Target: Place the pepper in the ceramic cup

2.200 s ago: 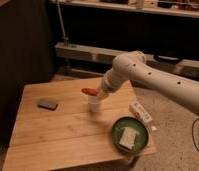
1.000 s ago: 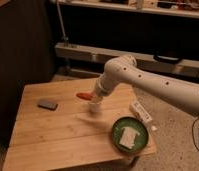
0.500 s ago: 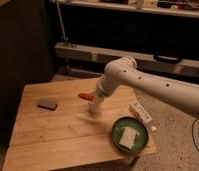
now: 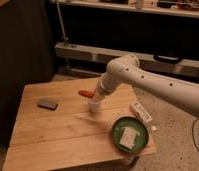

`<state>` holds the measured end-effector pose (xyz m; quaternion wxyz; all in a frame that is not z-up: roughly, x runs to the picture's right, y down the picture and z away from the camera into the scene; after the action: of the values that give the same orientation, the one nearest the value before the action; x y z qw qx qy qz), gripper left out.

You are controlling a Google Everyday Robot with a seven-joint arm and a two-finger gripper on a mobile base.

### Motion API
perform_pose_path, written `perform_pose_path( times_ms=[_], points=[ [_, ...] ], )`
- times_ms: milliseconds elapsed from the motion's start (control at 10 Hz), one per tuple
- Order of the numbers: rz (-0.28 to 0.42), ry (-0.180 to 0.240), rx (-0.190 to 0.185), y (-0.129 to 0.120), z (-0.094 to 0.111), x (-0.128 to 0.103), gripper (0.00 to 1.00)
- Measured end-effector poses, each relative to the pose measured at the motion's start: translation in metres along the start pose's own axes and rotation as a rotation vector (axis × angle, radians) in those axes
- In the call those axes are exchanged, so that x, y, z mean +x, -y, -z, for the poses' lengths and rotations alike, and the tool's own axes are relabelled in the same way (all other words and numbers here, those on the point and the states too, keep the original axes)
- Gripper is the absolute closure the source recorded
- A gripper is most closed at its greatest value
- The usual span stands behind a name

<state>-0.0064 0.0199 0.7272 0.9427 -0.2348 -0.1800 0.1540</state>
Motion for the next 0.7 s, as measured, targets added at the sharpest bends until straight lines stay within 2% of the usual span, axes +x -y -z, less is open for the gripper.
perform_pose_path(
  times_ms=[200,400,600,700],
  points=[
    [-0.038,0.006,0.011,0.008,0.003,0.004,1.0],
    [-0.067,-0.016,0.021,0.019,0.003,0.011,1.0],
    [-0.074,-0.034,0.026,0.037,0.002,0.013,1.0],
    [-0.067,-0.038,0.026,0.049,0.005,0.016,0.97]
  ],
)
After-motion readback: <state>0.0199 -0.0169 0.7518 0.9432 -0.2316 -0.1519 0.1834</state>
